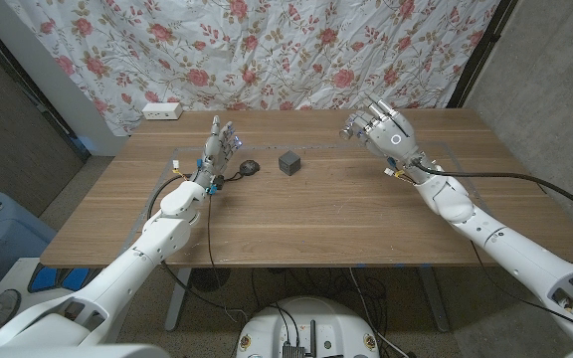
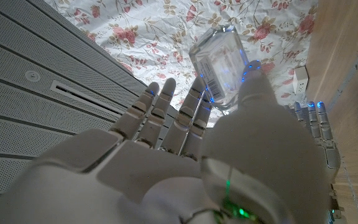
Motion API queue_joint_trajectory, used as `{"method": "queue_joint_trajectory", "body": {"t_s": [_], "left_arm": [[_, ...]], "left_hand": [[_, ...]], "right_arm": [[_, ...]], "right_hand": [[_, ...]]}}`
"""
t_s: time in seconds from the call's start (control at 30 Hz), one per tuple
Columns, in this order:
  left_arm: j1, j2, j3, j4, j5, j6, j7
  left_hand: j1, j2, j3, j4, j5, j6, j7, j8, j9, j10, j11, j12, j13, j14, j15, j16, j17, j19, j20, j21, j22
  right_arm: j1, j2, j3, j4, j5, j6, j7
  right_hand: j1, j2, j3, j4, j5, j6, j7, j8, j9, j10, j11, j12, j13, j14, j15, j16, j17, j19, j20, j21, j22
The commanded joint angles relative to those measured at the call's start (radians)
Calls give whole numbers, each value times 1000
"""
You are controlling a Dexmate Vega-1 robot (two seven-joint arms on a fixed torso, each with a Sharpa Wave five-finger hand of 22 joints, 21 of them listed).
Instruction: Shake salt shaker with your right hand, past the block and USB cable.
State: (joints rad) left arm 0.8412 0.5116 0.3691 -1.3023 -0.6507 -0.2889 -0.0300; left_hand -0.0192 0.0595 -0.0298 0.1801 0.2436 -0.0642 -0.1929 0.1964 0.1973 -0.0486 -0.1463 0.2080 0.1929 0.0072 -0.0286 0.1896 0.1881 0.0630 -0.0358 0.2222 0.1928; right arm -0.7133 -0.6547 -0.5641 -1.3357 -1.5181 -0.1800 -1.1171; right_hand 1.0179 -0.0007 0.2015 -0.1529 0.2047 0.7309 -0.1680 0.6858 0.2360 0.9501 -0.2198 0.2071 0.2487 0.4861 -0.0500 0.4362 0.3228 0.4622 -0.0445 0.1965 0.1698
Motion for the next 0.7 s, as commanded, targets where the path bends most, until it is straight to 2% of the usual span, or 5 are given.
{"method": "queue_joint_trajectory", "body": {"t_s": [0.03,0.27,0.43,0.53,0.7], "left_arm": [[0,0,0,0,0,0,0],[0,0,0,0,0,0,0],[0,0,0,0,0,0,0],[0,0,0,0,0,0,0],[0,0,0,0,0,0,0]], "left_hand": [[0,101,-2,6,4,3,-7,4,6,0,-10,4,4,2,-107,5,6,5,-23,5,5],[0,101,-2,6,4,3,-8,4,6,0,-10,4,4,2,-107,5,6,5,-24,5,5],[0,101,-2,6,4,4,-7,4,6,1,-9,4,4,2,-106,5,6,5,-23,4,5],[0,101,-2,6,4,3,-7,4,6,-1,-10,4,4,1,-105,5,6,5,-24,4,5],[0,101,-2,6,4,4,-8,5,6,0,-10,4,4,2,-106,5,6,5,-24,4,5]], "right_arm": [[37,43,24,8,33,1,0],[26,47,40,-23,116,90,0],[42,-10,-29,-58,235,103,7],[48,-49,-65,-93,319,124,43],[44,-87,-95,-145,423,133,104]], "right_hand": [[69,87,5,5,-2,61,-55,48,35,-6,-2,1,1,5,-139,-1,1,8,-17,5,4],[58,88,4,10,-3,59,-55,49,36,-5,-2,2,2,8,-138,-6,-2,12,-20,6,4],[29,83,-3,20,-5,57,-54,50,36,-3,-2,3,2,13,-133,-14,-7,17,-19,7,4],[19,78,-6,22,-5,56,-54,51,35,-4,-2,2,1,13,-135,-19,-10,18,-17,7,4],[7,76,-8,25,-3,55,-54,51,34,-4,-2,2,0,18,-136,-23,-13,20,-14,6,4]]}}
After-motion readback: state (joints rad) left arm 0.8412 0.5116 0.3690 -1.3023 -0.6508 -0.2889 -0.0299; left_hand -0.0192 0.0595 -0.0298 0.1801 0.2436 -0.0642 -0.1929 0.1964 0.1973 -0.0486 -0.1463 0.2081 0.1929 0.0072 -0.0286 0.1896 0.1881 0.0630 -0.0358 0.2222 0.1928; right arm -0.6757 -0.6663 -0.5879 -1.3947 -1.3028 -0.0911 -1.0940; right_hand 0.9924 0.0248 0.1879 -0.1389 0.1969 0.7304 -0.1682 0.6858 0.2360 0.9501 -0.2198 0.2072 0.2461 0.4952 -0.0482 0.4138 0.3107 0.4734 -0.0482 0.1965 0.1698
